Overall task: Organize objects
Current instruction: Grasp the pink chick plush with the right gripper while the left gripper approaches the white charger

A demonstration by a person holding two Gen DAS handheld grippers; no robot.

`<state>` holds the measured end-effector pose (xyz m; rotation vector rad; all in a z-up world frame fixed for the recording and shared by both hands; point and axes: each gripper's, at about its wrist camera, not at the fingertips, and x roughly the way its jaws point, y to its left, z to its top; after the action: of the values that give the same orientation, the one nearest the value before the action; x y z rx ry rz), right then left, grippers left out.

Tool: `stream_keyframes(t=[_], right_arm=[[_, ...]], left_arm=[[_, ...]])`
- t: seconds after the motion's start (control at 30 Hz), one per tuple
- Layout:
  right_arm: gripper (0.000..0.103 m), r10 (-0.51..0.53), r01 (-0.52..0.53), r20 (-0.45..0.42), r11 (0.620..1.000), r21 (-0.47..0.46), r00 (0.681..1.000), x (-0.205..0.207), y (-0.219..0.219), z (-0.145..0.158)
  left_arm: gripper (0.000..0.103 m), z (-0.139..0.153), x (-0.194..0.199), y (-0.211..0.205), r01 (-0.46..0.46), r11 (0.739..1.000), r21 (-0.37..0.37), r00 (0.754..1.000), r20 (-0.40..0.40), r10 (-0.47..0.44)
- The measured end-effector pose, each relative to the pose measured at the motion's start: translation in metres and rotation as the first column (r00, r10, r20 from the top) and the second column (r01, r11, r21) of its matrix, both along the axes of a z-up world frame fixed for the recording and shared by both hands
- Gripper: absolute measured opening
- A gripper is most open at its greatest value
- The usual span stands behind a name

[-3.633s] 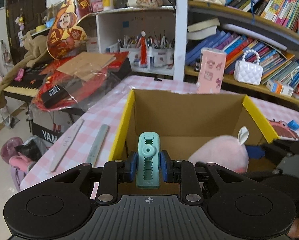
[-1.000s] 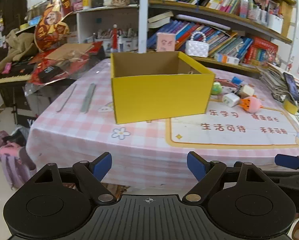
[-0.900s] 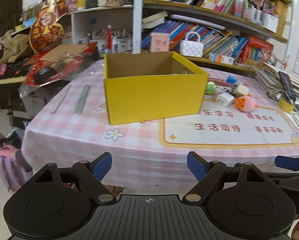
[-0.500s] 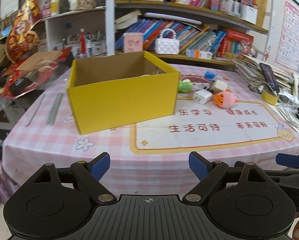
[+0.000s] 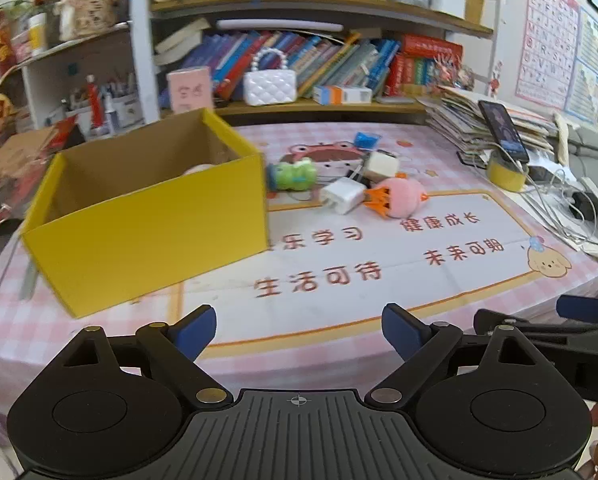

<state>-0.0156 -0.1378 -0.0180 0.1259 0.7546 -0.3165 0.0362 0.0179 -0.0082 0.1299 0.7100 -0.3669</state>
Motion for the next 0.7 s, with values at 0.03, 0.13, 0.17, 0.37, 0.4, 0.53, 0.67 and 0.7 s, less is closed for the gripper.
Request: stream_keyframes(t=[0.03, 0.13, 0.17, 0.37, 0.4, 0.53, 0.67, 0.7], right_arm=[[0.085, -0.004, 0.004, -0.002, 1.0, 0.003, 1.0, 0.003, -0.005, -0.001], [0.085, -0.004, 0.004, -0.014, 1.0, 0.01, 1.0, 0.015, -0.019, -0.002], [0.085, 0.001, -0.001, -0.019, 1.0, 0.011, 1.0, 0.019, -0.024, -0.003], [0.085, 0.046, -0.046, -0.044, 0.999, 0.011, 0.998, 0.048, -0.045, -0.006], [0.085, 0.054, -0.053, -0.046, 0.998, 0.014, 0.997, 0.052, -0.049, -0.006], [0.085, 0.083, -0.081, -0.048, 0.996, 0.031, 0.995, 0.069, -0.065, -0.007], [0.083, 0.116, -0.114, -0.037, 0.992, 0.053, 0.993, 0.085, -0.081, -0.007], [0.082, 0.125, -0.122, -0.035, 0.991, 0.058, 0.992, 0.089, -0.084, -0.007]], left_arm=[[0.092, -0.001, 0.003, -0.005, 0.004, 1.0, 0.005, 1.0, -0.003, -0.004], [0.092, -0.003, 0.013, -0.019, 0.005, 1.0, 0.015, 1.0, -0.01, -0.005], [0.092, -0.004, 0.017, -0.024, 0.002, 1.0, 0.015, 1.0, -0.013, -0.002], [0.092, -0.008, 0.037, -0.045, -0.037, 0.999, 0.015, 0.998, -0.041, 0.038], [0.092, -0.008, 0.04, -0.048, -0.046, 0.999, 0.011, 0.998, -0.046, 0.046], [0.092, -0.008, 0.052, -0.059, -0.076, 0.997, -0.005, 0.995, -0.061, 0.075], [0.092, -0.008, 0.065, -0.072, -0.107, 0.994, -0.012, 0.993, -0.059, 0.106], [0.092, -0.008, 0.068, -0.075, -0.113, 0.994, -0.013, 0.992, -0.056, 0.112]])
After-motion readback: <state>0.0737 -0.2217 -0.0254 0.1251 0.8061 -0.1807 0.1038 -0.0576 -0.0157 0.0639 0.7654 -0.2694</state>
